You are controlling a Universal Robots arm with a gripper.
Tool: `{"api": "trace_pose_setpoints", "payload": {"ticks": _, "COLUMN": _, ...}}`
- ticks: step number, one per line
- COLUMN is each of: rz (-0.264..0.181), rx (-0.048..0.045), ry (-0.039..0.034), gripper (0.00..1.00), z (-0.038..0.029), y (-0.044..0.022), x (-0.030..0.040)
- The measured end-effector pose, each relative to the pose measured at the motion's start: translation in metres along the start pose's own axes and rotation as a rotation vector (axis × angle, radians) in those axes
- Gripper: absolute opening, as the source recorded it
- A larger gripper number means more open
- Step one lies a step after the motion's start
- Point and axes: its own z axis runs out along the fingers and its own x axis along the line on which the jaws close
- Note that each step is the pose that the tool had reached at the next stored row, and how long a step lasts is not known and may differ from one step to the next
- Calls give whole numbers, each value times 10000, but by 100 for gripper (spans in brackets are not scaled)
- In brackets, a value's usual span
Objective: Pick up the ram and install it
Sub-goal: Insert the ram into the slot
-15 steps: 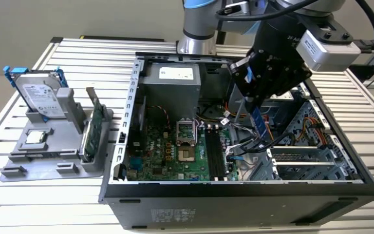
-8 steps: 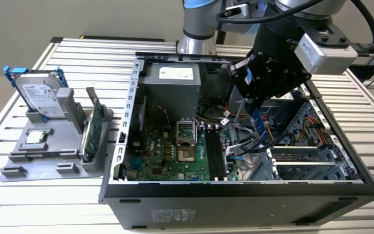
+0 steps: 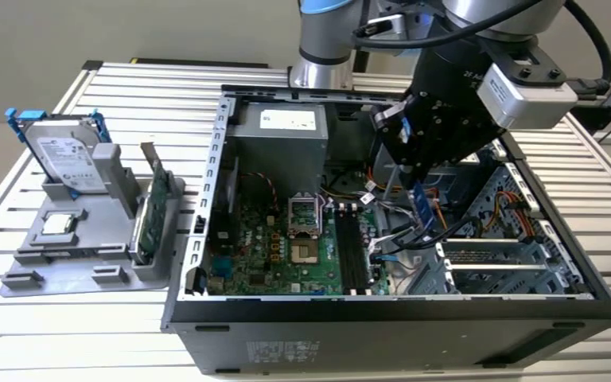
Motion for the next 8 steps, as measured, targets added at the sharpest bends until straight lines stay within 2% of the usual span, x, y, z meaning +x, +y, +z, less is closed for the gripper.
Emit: {"api": "trace_pose_setpoints", "payload": {"ticks": 8, "rz": 4, "rx": -3, "ry": 19, "gripper": 0, "z": 46, "y": 0, "x": 1}}
